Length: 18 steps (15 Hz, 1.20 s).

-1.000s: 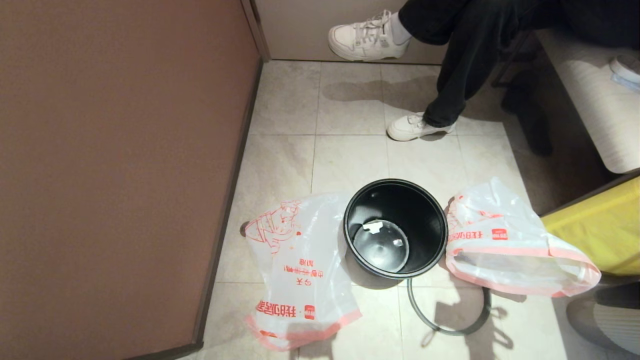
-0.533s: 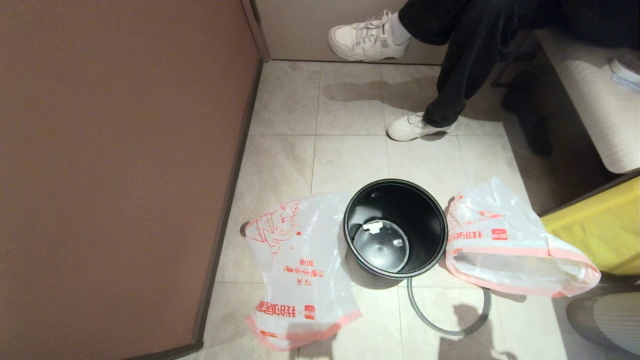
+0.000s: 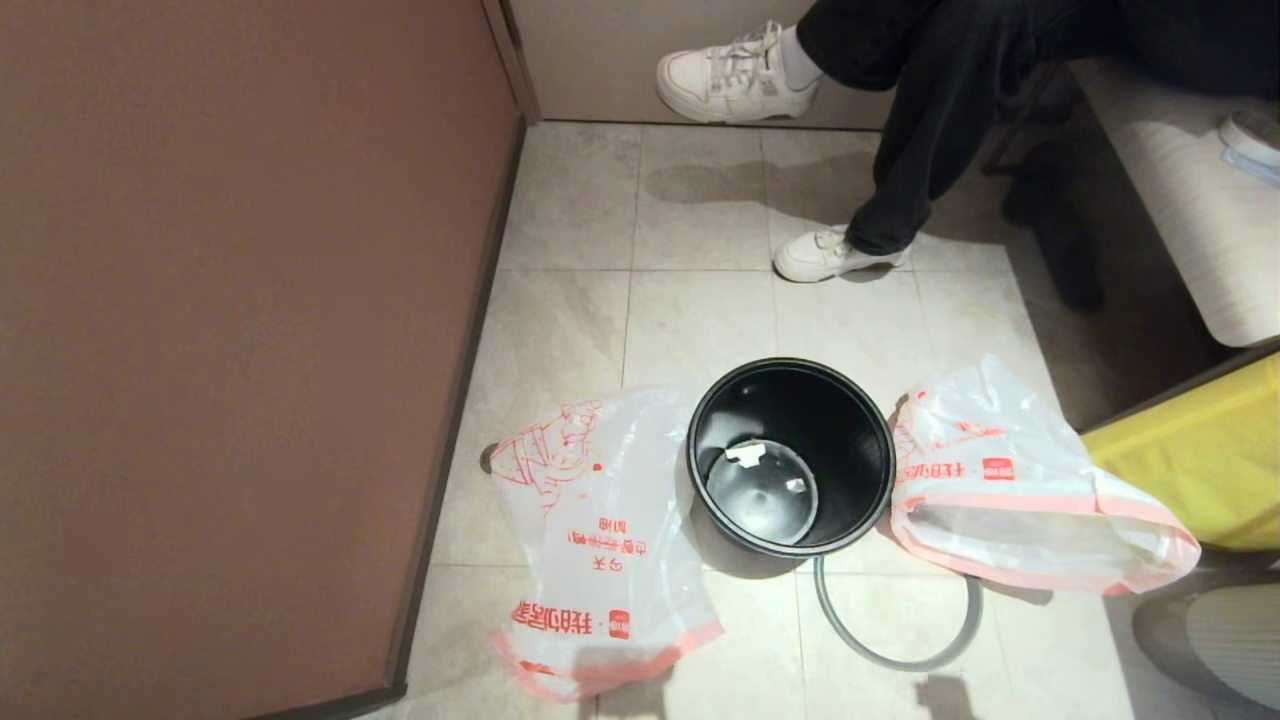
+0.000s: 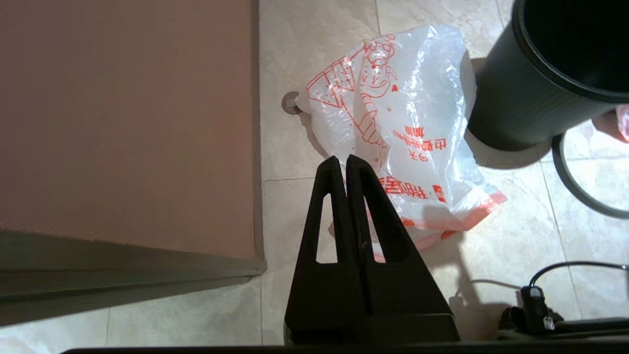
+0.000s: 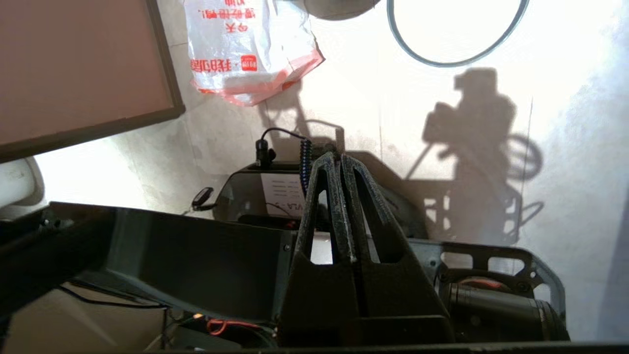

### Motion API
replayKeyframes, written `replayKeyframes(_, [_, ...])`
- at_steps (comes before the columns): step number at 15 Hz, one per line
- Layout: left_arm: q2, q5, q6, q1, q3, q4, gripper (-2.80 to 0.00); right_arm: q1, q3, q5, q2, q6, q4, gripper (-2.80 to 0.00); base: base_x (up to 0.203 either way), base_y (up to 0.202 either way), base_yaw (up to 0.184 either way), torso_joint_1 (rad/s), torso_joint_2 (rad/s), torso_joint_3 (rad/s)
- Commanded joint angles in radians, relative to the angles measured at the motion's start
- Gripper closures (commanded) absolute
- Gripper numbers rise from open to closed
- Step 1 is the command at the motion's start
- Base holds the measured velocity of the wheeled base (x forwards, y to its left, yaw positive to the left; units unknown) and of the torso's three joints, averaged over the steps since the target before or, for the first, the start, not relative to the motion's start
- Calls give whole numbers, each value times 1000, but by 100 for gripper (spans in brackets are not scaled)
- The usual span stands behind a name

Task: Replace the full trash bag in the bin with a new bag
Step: Pick up a new trash bag

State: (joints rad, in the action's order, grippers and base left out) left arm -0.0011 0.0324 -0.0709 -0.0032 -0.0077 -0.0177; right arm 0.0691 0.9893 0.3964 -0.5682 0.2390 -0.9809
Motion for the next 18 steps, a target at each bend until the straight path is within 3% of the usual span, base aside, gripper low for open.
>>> replayKeyframes(1, [7,11,-23,0,-2,1,0,0,-18,2,52,-5,-4,0,0,0,0,0,0,0])
replayKeyframes(6, [131,46,-135,-1,-2,19,0,0,-84,2,107,-35,-4,0,0,0,0,0,0,0])
replayKeyframes(8, [216,82,-117,-1,-61,37,0,0,-97,1,108,-35,-2,0,0,0,0,0,0,0])
replayKeyframes(13, [575,243,-76,-4,-286,60,0,0,-157,-15,186,-83,24,0,0,0,0,0,0,0])
replayKeyframes(15, [703,283,-70,-25,-325,104,0,0,-266,-75,246,-137,120,0,0,0,0,0,0,0])
replayKeyframes(18, [892,289,-70,-133,-360,211,0,0,-468,-205,283,-182,374,0,0,0,0,0,0,0])
